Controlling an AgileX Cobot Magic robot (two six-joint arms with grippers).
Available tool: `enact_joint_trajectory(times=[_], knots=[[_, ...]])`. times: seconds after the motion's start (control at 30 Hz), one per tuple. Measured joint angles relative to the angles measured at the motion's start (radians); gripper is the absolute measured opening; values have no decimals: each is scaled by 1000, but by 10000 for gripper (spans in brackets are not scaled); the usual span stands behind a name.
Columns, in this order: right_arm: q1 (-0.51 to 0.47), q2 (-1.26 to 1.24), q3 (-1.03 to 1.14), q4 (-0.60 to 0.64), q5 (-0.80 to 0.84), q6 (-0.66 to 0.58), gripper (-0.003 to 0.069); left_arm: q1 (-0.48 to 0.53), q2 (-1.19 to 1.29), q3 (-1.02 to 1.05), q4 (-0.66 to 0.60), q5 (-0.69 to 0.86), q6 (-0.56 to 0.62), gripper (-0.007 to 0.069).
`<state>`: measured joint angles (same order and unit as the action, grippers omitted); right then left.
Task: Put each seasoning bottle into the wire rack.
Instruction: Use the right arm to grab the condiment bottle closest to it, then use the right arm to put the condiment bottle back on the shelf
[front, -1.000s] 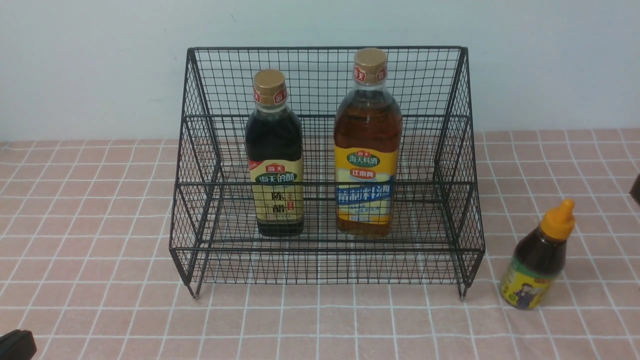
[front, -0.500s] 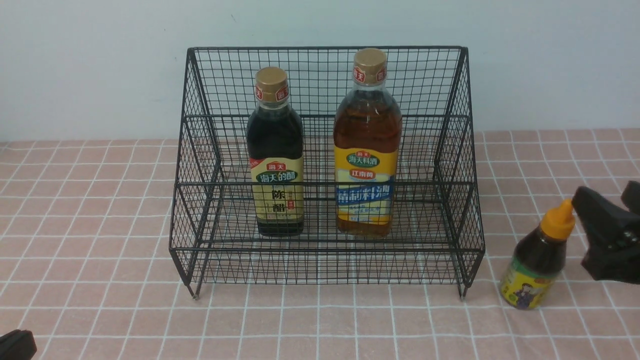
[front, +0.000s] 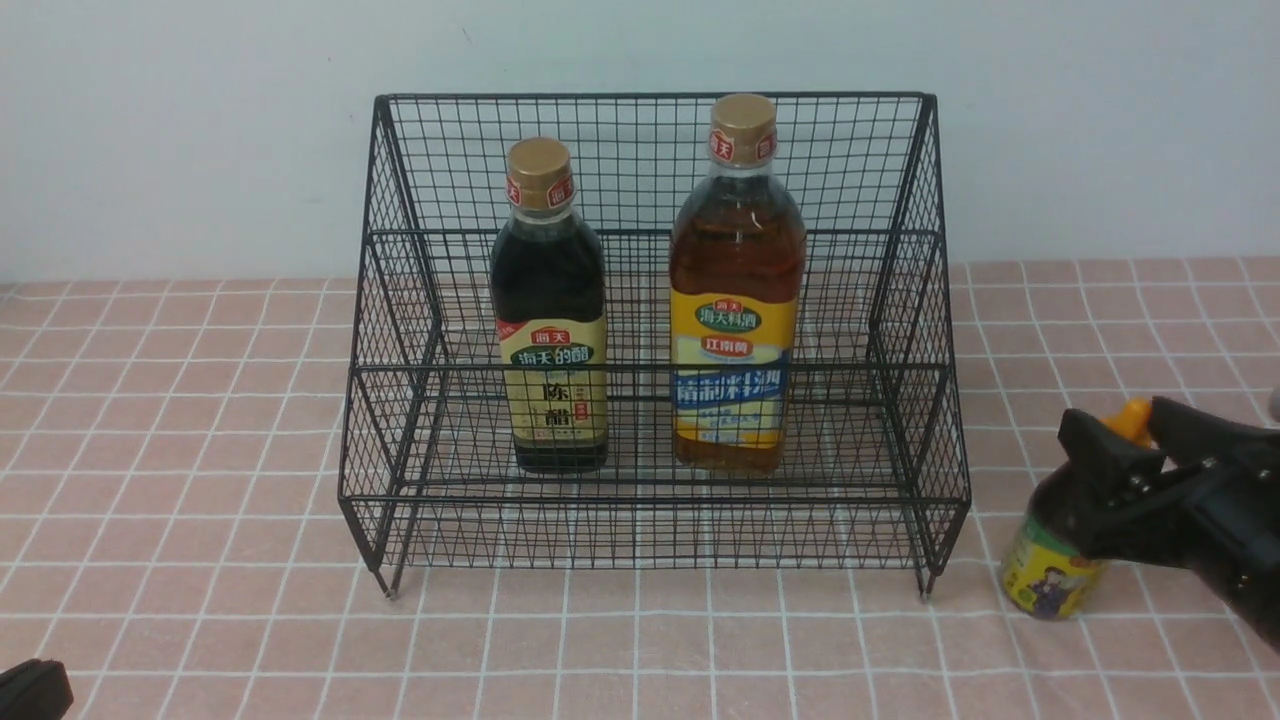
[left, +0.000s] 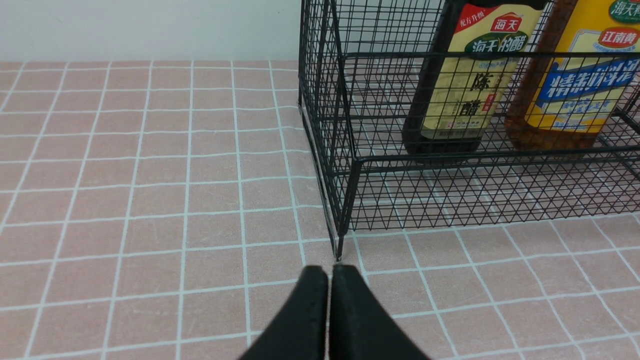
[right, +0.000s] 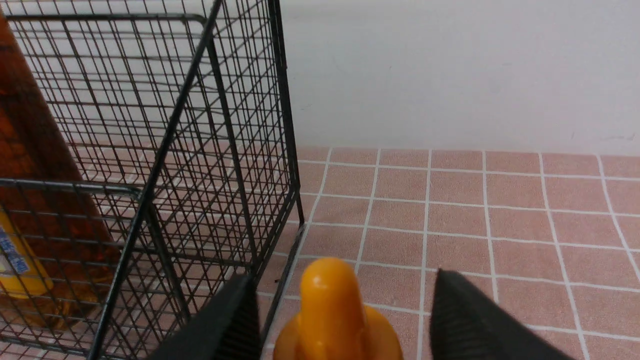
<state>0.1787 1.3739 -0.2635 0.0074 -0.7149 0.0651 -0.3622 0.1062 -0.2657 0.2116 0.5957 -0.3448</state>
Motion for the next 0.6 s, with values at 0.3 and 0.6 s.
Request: enact_joint_trajectory(times=[0.3, 0.6], knots=[[0, -231, -34, 25, 140, -105, 283, 0, 0, 0, 0, 0, 0, -7], [0, -460, -235, -46, 354, 5, 283, 0, 0, 0, 0, 0, 0, -7]])
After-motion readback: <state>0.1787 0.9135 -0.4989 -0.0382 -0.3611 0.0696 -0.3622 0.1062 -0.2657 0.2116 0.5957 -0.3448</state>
